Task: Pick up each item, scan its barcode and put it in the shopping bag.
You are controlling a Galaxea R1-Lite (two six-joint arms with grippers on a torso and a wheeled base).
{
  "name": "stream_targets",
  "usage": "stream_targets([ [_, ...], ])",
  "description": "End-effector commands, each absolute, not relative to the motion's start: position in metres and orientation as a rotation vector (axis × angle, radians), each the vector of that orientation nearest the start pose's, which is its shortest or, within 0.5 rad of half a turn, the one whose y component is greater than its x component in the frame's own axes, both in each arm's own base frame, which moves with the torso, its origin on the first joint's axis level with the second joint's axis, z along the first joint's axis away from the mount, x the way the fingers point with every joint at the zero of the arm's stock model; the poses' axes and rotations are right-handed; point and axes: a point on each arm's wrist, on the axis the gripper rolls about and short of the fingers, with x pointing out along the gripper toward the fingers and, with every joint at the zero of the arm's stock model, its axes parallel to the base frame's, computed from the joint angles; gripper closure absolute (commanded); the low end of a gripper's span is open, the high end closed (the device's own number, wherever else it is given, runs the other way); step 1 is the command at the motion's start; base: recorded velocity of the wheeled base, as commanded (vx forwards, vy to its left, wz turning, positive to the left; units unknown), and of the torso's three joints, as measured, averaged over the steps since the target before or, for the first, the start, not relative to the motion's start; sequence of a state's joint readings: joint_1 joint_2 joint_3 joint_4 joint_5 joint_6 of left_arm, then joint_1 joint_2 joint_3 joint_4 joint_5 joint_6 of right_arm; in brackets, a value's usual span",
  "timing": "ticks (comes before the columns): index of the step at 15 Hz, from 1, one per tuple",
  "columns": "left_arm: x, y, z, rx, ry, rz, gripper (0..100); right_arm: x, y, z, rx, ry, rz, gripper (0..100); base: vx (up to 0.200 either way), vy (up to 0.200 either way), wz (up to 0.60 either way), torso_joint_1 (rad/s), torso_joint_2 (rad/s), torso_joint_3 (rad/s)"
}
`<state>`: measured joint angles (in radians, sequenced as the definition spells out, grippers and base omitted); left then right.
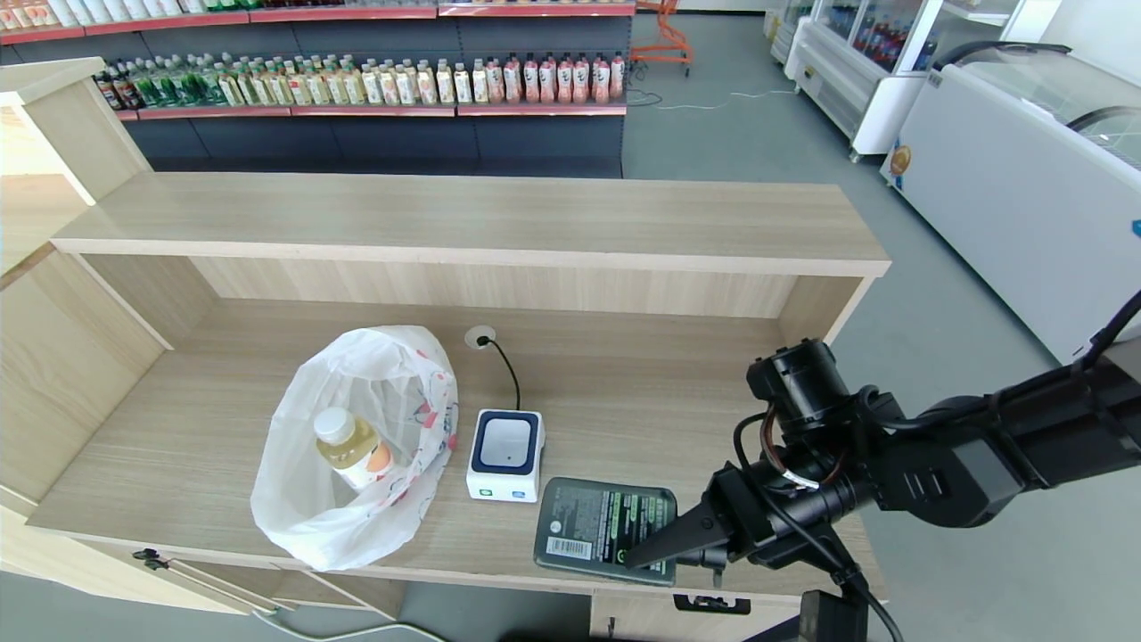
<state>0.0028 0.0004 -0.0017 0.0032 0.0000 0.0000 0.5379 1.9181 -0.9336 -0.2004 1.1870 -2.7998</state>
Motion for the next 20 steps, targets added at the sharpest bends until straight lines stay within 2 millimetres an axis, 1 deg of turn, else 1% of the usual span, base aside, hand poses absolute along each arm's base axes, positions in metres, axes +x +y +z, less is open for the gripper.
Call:
stream_targets([
  [1, -0.023, 0.000, 0.076, 0.000, 0.002, 0.003, 0, 0.278, 0.191, 0.118, 2.097, 2.358, -1.666, 100, 0.000, 0.000, 0.00, 0.000, 0.00, 0.000],
  [5, -0.023, 0.000, 0.076, 0.000, 0.002, 0.003, 0, 0.281, 0.193, 0.112, 2.086, 2.356, -1.690, 100, 0.000, 0.000, 0.00, 0.000, 0.00, 0.000],
  [6, -0.023, 0.000, 0.076, 0.000, 0.002, 0.003, 0, 0.280, 0.196, 0.110, 2.071, 2.359, -1.698, 100, 0.000, 0.000, 0.00, 0.000, 0.00, 0.000],
  [9, -0.023, 0.000, 0.076, 0.000, 0.002, 0.003, 0, 0.285, 0.199, 0.112, 2.074, 2.365, -1.680, 100, 0.000, 0.000, 0.00, 0.000, 0.00, 0.000],
  [18, -0.023, 0.000, 0.076, 0.000, 0.002, 0.003, 0, 0.283, 0.199, 0.112, 2.060, 2.375, -1.686, 100, 0.000, 0.000, 0.00, 0.000, 0.00, 0.000],
  [19, -0.023, 0.000, 0.076, 0.000, 0.002, 0.003, 0, 0.282, 0.198, 0.119, 2.069, 2.376, -1.691, 100, 0.000, 0.000, 0.00, 0.000, 0.00, 0.000],
  [20, -0.023, 0.000, 0.076, 0.000, 0.002, 0.003, 0, 0.270, 0.191, 0.144, 2.098, 2.383, -1.744, 100, 0.000, 0.000, 0.00, 0.000, 0.00, 0.000],
])
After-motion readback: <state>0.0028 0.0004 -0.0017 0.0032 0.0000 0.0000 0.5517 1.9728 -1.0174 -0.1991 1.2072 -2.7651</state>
